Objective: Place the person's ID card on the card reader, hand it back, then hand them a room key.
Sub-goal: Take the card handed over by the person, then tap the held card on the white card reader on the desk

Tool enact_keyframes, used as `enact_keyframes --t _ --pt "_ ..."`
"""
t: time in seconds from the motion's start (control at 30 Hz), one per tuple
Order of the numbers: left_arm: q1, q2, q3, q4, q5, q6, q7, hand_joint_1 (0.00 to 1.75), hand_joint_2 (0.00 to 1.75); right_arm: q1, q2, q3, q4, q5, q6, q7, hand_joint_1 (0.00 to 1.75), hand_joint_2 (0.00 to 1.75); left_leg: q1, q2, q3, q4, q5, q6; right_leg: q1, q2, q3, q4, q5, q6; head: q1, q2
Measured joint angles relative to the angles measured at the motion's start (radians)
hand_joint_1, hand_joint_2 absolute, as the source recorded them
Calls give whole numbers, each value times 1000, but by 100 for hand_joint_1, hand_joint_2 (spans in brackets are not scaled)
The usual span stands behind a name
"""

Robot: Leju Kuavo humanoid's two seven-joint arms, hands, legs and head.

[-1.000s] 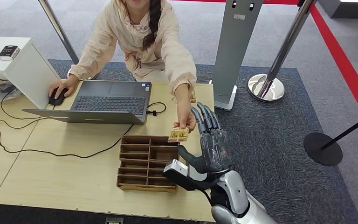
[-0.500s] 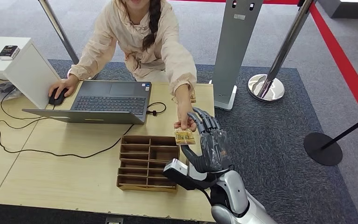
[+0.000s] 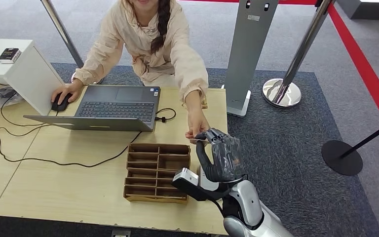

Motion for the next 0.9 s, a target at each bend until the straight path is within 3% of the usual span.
enact_keyframes --t 0.47,0.9 --pt "-1 0 -4 1 0 -1 -2 0 175 -3 9 -7 -1 7 0 -9 175 175 0 0 0 0 0 0 0 0 0 0 0 0 0 0" --pt "-5 0 -22 2 6 -2 -11 0 175 -115 -31 6 -27 42 11 134 175 175 0 0 0 0 0 0 0 0 0 0 0 0 0 0"
